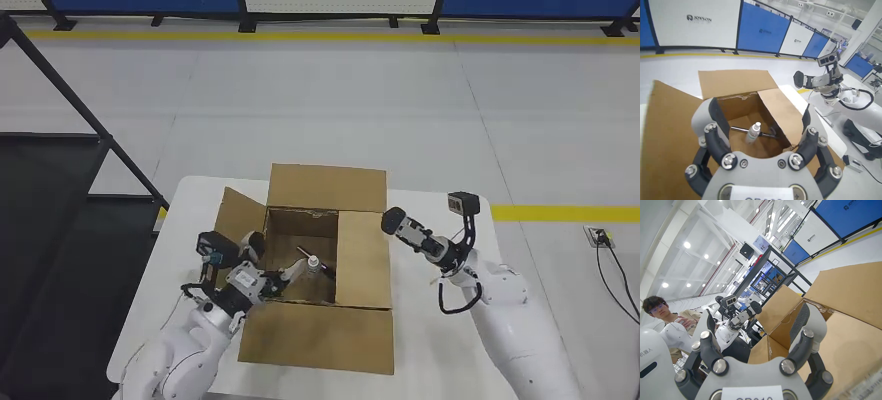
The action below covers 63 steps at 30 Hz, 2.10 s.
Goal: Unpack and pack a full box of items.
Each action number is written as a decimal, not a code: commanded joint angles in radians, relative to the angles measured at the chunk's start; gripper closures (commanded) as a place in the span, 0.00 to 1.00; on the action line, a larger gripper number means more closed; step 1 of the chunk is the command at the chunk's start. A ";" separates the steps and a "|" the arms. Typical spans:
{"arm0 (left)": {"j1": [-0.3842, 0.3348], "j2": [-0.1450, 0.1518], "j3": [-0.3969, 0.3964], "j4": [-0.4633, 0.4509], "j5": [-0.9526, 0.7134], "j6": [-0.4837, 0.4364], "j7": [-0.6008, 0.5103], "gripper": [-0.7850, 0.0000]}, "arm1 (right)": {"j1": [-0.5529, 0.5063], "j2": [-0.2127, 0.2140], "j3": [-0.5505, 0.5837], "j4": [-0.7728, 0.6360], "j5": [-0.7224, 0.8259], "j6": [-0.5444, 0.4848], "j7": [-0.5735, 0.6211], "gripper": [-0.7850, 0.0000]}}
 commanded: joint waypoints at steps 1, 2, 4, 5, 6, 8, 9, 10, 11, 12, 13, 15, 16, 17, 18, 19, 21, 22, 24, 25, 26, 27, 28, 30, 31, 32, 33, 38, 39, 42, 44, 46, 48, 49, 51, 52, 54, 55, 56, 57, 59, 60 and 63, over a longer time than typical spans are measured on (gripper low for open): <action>-0.065 -0.012 0.068 0.071 -0.075 0.013 -0.046 0.00 | -0.048 0.021 0.042 -0.040 -0.024 0.009 0.008 0.00; -0.086 -0.017 0.086 0.097 -0.116 0.016 -0.078 0.00 | -0.062 0.029 0.055 -0.050 -0.035 0.015 0.015 0.00; -0.093 -0.018 0.091 0.105 -0.125 0.019 -0.090 0.00 | -0.062 0.029 0.055 -0.050 -0.035 0.015 0.015 0.00; -0.093 -0.018 0.091 0.105 -0.125 0.019 -0.090 0.00 | -0.062 0.029 0.055 -0.050 -0.035 0.015 0.015 0.00; -0.093 -0.018 0.091 0.105 -0.125 0.019 -0.090 0.00 | -0.062 0.029 0.055 -0.050 -0.035 0.015 0.015 0.00; -0.093 -0.018 0.091 0.105 -0.125 0.019 -0.090 0.00 | -0.062 0.029 0.055 -0.050 -0.035 0.015 0.015 0.00; -0.093 -0.018 0.091 0.105 -0.125 0.019 -0.090 0.00 | -0.062 0.029 0.055 -0.050 -0.035 0.015 0.015 0.00; -0.093 -0.018 0.091 0.105 -0.125 0.019 -0.090 0.00 | -0.062 0.029 0.055 -0.050 -0.035 0.015 0.015 0.00; -0.093 -0.018 0.091 0.105 -0.125 0.019 -0.090 0.00 | -0.062 0.029 0.055 -0.050 -0.035 0.015 0.015 0.00; -0.093 -0.018 0.091 0.105 -0.125 0.019 -0.090 0.00 | -0.062 0.029 0.055 -0.050 -0.035 0.015 0.015 0.00; -0.093 -0.018 0.091 0.105 -0.125 0.019 -0.090 0.00 | -0.062 0.029 0.055 -0.050 -0.035 0.015 0.015 0.00; -0.086 -0.020 0.104 0.108 -0.151 0.002 -0.089 0.00 | -0.062 0.029 0.055 -0.050 -0.035 0.015 0.015 0.00; -0.099 -0.023 0.120 0.128 -0.138 0.014 -0.091 0.00 | -0.065 0.029 0.054 -0.066 -0.042 0.035 -0.009 0.00; -0.113 -0.027 0.138 0.142 -0.137 0.030 -0.100 0.00 | -0.062 0.029 0.052 -0.078 -0.041 0.043 -0.015 0.00; -0.123 -0.030 0.151 0.149 -0.148 0.037 -0.103 0.00 | -0.061 0.030 0.051 -0.082 -0.036 0.044 -0.015 0.00; -0.143 -0.038 0.172 0.173 -0.190 0.053 -0.108 0.00 | -0.057 0.032 0.052 -0.086 -0.024 0.042 -0.006 0.00; -0.183 -0.049 0.200 0.221 -0.261 0.062 -0.132 0.00 | -0.055 0.038 0.060 -0.086 -0.007 0.034 0.017 0.00; -0.202 -0.055 0.211 0.247 -0.300 0.068 -0.140 0.00 | -0.055 0.042 0.065 -0.082 0.004 0.032 0.029 0.00; -0.240 -0.064 0.231 0.293 -0.384 0.055 -0.182 0.00 | -0.058 0.049 0.075 -0.081 0.013 0.039 0.039 0.00; -0.254 -0.068 0.237 0.314 -0.413 0.049 -0.192 0.00 | -0.062 0.054 0.080 -0.082 0.015 0.042 0.042 0.00; -0.265 -0.071 0.245 0.333 -0.442 0.041 -0.213 0.00 | -0.065 0.058 0.086 -0.082 0.017 0.043 0.043 0.00; -0.278 -0.074 0.253 0.352 -0.474 0.031 -0.240 0.00 | -0.069 0.063 0.093 -0.080 0.016 0.044 0.044 0.00; -0.291 -0.077 0.257 0.373 -0.506 0.025 -0.260 0.00 | -0.072 0.068 0.100 -0.078 0.017 0.044 0.044 0.00; -0.317 -0.083 0.271 0.415 -0.563 0.013 -0.310 0.00 | -0.078 0.077 0.110 -0.076 0.021 0.046 0.046 0.00; -0.331 -0.086 0.279 0.436 -0.586 0.009 -0.333 0.00 | -0.081 0.081 0.115 -0.075 0.024 0.046 0.046 0.00; -0.346 -0.089 0.287 0.457 -0.596 0.015 -0.347 0.00 | -0.084 0.085 0.119 -0.076 0.027 0.045 0.045 0.00; -0.360 -0.092 0.298 0.474 -0.601 0.021 -0.360 0.00 | -0.087 0.088 0.123 -0.077 0.030 0.044 0.044 0.00; -0.408 -0.110 0.340 0.542 -0.629 0.045 -0.376 0.00 | -0.101 0.104 0.135 -0.083 0.049 0.040 0.040 0.00; -0.413 -0.112 0.344 0.548 -0.631 0.045 -0.375 0.00 | -0.103 0.106 0.134 -0.083 0.051 0.039 0.039 0.00; -0.426 -0.120 0.354 0.567 -0.650 0.024 -0.359 0.00 | -0.107 0.114 0.132 -0.082 0.060 0.034 0.034 0.00; -0.429 -0.122 0.355 0.565 -0.655 0.013 -0.349 0.00 | -0.109 0.117 0.129 -0.080 0.065 0.031 0.031 0.00; -0.430 -0.123 0.352 0.548 -0.650 0.005 -0.344 0.00 | -0.110 0.121 0.124 -0.079 0.069 0.026 0.026 0.00; -0.428 -0.122 0.346 0.520 -0.641 0.001 -0.340 0.00 | -0.111 0.124 0.122 -0.078 0.071 0.022 0.022 0.00; -0.427 -0.121 0.343 0.505 -0.633 0.002 -0.340 0.00 | -0.112 0.126 0.121 -0.078 0.073 0.020 0.020 0.00; -0.425 -0.120 0.337 0.472 -0.625 0.004 -0.336 0.00 | -0.114 0.129 0.122 -0.077 0.081 0.014 0.014 0.00; -0.425 -0.120 0.337 0.462 -0.621 0.005 -0.337 0.00 | -0.115 0.130 0.122 -0.077 0.083 0.012 0.012 0.00; -0.430 -0.122 0.341 0.431 -0.610 0.008 -0.331 0.00 | -0.119 0.135 0.129 -0.078 0.092 0.001 0.001 0.00; -0.435 -0.124 0.346 0.422 -0.605 0.008 -0.328 0.00 | -0.122 0.137 0.133 -0.078 0.096 -0.006 -0.006 0.00; -0.440 -0.126 0.350 0.418 -0.603 0.009 -0.324 0.00 | -0.124 0.138 0.136 -0.079 0.099 -0.010 -0.010 0.00; -0.451 -0.131 0.361 0.415 -0.602 0.009 -0.314 0.00 | -0.131 0.141 0.146 -0.079 0.106 -0.021 -0.021 0.00; -0.469 -0.139 0.383 0.421 -0.605 -0.003 -0.299 0.00 | -0.142 0.146 0.161 -0.081 0.118 -0.037 -0.037 0.00; -0.486 -0.148 0.404 0.435 -0.612 -0.015 -0.289 0.00 | -0.153 0.150 0.176 -0.084 0.124 -0.049 -0.049 0.00; -0.528 -0.169 0.454 0.484 -0.625 -0.034 -0.269 0.00 | -0.183 0.159 0.212 -0.092 0.143 -0.074 -0.074 0.00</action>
